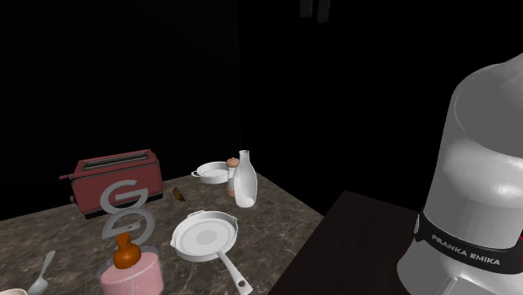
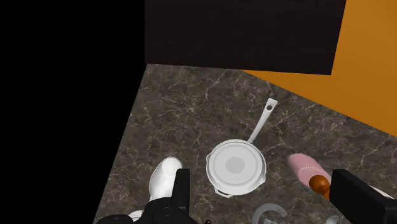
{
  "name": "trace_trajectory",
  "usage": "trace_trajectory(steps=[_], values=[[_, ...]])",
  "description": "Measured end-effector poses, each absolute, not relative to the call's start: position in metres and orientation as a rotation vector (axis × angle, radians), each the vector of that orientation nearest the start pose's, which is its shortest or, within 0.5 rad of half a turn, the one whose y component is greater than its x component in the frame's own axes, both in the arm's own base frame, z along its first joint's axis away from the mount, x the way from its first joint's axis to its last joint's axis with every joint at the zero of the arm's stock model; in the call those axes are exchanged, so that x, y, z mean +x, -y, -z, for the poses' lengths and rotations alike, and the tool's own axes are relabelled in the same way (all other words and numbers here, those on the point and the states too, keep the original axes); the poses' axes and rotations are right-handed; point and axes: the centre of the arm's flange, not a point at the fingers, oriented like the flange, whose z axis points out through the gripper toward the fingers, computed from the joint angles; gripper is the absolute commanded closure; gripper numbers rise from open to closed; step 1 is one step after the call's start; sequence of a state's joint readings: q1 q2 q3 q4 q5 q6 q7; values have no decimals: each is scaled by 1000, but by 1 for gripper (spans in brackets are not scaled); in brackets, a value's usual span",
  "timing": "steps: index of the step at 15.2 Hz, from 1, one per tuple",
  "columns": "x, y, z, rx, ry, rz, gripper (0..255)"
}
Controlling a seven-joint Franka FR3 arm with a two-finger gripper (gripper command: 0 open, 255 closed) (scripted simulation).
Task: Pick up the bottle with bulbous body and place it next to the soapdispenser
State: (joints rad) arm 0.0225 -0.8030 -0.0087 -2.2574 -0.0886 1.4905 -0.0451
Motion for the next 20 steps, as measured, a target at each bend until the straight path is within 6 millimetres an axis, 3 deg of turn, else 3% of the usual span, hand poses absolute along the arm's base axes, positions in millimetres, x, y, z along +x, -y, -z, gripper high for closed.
trace_trajectory(steps=[2, 6, 20], values=[[298, 10, -630, -3222, 83, 54, 0], [327, 25, -598, -3216, 66, 43, 0], [455, 82, -473, -3192, -2, 9, 0]])
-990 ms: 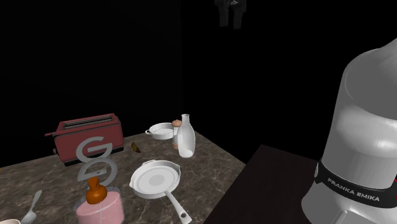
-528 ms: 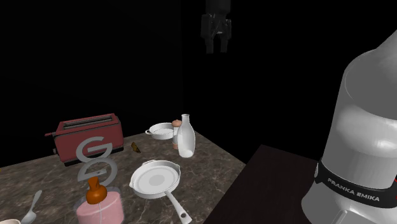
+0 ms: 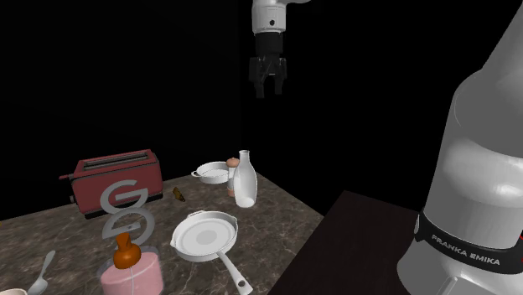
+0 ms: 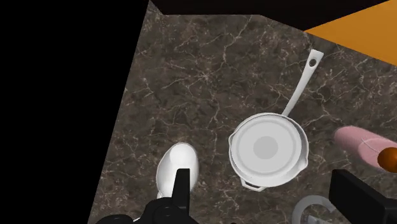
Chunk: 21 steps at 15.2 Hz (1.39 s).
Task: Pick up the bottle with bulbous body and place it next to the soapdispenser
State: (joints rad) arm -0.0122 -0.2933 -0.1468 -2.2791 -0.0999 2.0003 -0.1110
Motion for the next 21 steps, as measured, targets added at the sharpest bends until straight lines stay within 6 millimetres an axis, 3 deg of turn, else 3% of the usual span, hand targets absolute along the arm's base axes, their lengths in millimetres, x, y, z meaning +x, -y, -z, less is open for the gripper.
trace_trajectory(steps=[17, 21], values=[[596, 157, -311, -3160, -83, -30, 0], [637, 178, -274, -3153, -102, -40, 0]])
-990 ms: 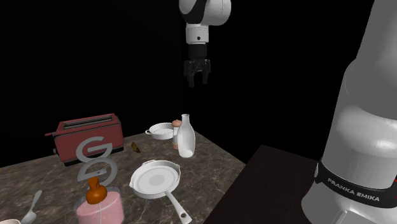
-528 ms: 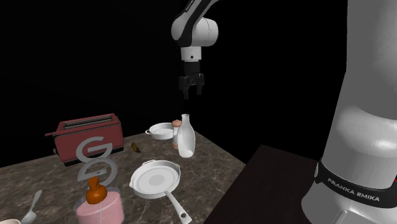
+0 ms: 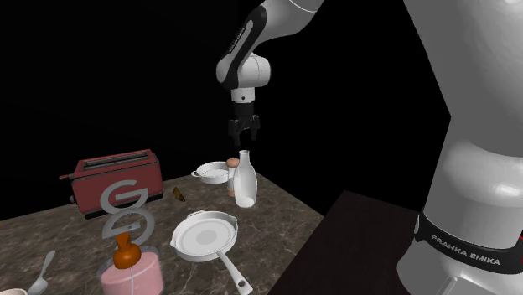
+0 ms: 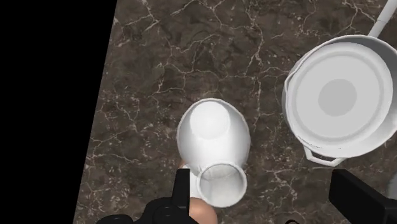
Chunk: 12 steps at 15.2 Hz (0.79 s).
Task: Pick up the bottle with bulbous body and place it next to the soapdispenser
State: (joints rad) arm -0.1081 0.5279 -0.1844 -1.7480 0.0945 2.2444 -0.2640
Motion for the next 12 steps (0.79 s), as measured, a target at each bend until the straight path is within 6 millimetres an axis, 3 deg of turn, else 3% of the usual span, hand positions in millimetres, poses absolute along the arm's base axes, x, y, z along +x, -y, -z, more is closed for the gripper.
trace_trajectory(steps=[5, 12], values=[[669, 197, -231, -3144, -122, -52, 0], [670, 200, -193, -3143, -124, -53, 0]])
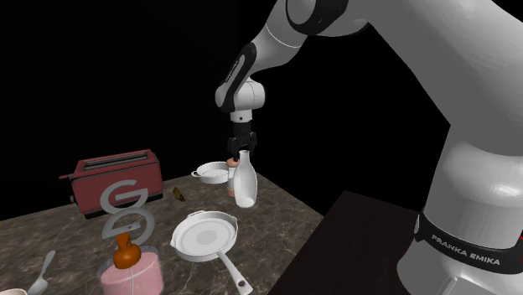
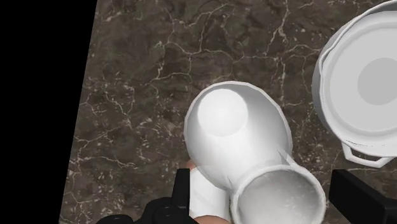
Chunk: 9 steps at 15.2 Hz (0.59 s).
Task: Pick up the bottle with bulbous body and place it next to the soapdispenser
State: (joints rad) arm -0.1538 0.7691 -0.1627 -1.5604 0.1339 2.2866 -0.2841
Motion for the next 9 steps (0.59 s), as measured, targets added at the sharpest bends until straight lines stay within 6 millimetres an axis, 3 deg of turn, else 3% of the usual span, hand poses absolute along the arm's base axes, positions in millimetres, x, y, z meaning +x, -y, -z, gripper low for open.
trace_trajectory(steps=[6, 7, 9], values=[[670, 199, -188, -3143, -124, -52, 0], [670, 199, -188, -3143, -124, -52, 255], [670, 199, -189, -3143, -124, -51, 255]])
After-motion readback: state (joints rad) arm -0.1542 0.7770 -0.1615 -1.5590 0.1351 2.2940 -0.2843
